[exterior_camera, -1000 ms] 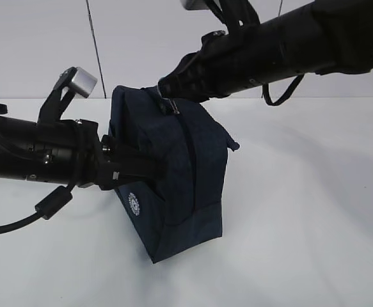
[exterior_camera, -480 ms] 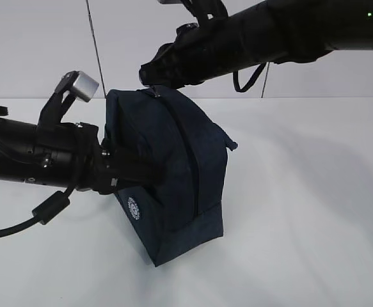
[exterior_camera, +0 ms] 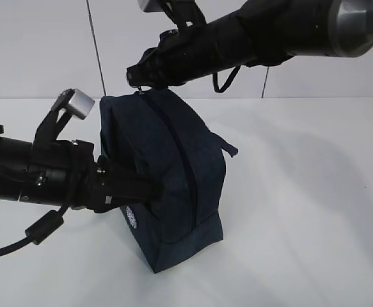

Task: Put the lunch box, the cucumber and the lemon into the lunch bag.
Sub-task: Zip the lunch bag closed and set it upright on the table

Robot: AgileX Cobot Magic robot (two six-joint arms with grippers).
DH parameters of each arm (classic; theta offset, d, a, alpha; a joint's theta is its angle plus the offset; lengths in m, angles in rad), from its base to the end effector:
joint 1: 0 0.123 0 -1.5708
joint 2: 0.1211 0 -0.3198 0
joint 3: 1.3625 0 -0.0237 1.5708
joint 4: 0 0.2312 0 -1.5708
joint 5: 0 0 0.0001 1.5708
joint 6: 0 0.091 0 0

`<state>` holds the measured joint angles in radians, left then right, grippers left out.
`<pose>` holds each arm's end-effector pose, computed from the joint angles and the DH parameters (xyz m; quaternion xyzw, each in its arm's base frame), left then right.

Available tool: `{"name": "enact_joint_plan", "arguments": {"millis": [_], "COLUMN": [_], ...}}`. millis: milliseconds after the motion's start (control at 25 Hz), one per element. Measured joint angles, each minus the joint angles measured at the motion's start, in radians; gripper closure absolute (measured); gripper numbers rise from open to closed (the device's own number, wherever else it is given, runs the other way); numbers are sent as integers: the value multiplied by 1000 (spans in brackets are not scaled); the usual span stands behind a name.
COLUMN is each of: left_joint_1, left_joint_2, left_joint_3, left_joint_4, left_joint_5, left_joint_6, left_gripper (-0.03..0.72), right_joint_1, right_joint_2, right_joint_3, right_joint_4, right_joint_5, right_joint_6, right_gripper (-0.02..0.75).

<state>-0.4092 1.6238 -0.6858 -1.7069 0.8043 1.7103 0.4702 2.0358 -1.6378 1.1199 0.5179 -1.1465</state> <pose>0.2254 -0.1686 0.2382 0.3063 0.7967 -0.4308 0.2931 0.4037 0.2507 0.2984 -0.3398 0.7875 0.2871 0.4266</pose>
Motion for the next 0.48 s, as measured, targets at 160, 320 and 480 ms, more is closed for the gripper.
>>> {"name": "enact_joint_plan", "arguments": {"millis": [160,320,480], "left_joint_1": [0,0,0], "left_joint_2": [0,0,0], "left_joint_3": [8,19,19], "left_joint_4": [0,-2,-2], "left_joint_5": [5,10,10], "left_joint_6": [0,0,0], "left_gripper": [694,694,694], "right_joint_1": [0,0,0], "right_joint_2": [29,69,90], "right_joint_3": [-25,-71,-105], "right_joint_4": [0,2,2], "right_joint_5": [2,4,6], "right_joint_6": [1,4,4], "right_gripper": [730,730,730]}}
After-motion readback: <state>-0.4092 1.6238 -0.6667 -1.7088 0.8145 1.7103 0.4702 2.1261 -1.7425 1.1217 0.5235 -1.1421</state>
